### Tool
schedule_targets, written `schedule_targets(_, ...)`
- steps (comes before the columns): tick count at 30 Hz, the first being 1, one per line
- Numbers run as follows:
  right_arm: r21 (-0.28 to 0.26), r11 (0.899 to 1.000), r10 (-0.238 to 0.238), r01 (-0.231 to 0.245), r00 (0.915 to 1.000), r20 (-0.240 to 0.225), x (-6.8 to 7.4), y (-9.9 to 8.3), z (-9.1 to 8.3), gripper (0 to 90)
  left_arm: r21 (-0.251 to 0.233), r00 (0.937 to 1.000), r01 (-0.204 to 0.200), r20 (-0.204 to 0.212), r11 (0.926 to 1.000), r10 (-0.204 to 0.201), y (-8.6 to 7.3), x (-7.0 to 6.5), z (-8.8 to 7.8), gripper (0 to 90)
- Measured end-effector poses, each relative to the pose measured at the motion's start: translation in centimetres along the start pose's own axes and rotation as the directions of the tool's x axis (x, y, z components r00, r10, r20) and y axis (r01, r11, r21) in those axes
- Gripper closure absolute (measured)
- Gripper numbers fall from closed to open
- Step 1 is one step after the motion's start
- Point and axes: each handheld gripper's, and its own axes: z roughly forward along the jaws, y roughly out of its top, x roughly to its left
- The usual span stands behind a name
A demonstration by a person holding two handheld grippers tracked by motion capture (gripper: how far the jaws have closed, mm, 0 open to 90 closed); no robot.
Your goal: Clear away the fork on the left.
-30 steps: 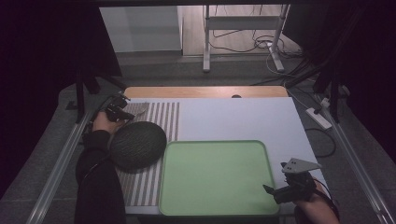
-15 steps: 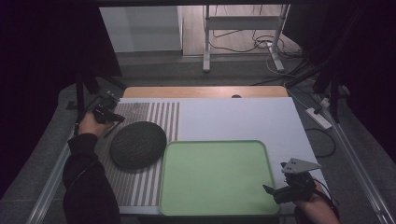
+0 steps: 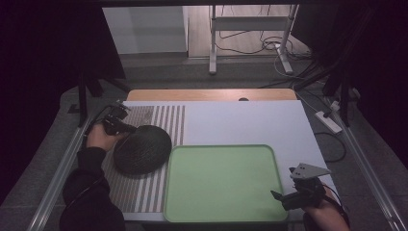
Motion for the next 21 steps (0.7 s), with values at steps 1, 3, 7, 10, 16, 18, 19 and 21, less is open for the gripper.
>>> schedule_targets(1,0.000,1.000,0.000,0.000,1.0000,0.000,0.0,0.0,0.0,0.0,-0.003,1.0000,0.003,0.001,1.0000,-0.003,0.0,-0.3,0.0,85.3)
schedule_targets(3,-0.001,1.000,0.000,0.000,1.0000,0.000,0.0,0.0,0.0,0.0,-0.005,1.0000,0.006,0.006,1.0000,-0.006,-0.1,-0.9,-0.1,85.3)
schedule_targets(7,-0.002,1.000,-0.001,0.001,1.0000,0.000,0.0,0.0,0.0,0.0,-0.011,0.9998,0.005,0.018,0.9999,-0.004,-0.5,-2.4,-0.2,85.3)
schedule_targets(10,-0.003,1.000,-0.003,0.003,1.0000,-0.001,0.0,0.0,0.0,0.0,-0.019,0.9996,-0.001,0.029,0.9998,0.002,-0.8,-3.6,-0.5,85.3)
schedule_targets(16,-0.005,1.000,-0.005,0.005,1.0000,-0.003,0.0,0.0,-0.1,0.0,-0.031,0.9986,-0.007,0.053,0.9995,0.008,-1.6,-6.0,-0.7,85.3)
schedule_targets(18,-0.006,1.000,-0.006,0.006,1.0000,-0.004,0.0,0.0,-0.1,0.0,-0.031,0.9980,-0.016,0.060,0.9994,0.018,-1.9,-6.8,-0.6,85.3)
schedule_targets(19,-0.006,1.000,-0.007,0.007,1.0000,-0.005,0.0,0.0,-0.1,0.0,-0.027,0.9977,-0.025,0.063,0.9993,0.027,-2.1,-7.3,-0.6,85.3)
schedule_targets(21,-0.007,1.000,-0.009,0.009,0.9999,-0.006,0.1,0.0,-0.1,0.0,-0.029,0.9975,-0.030,0.064,0.9991,0.032,-2.4,-8.1,-0.6,85.3)
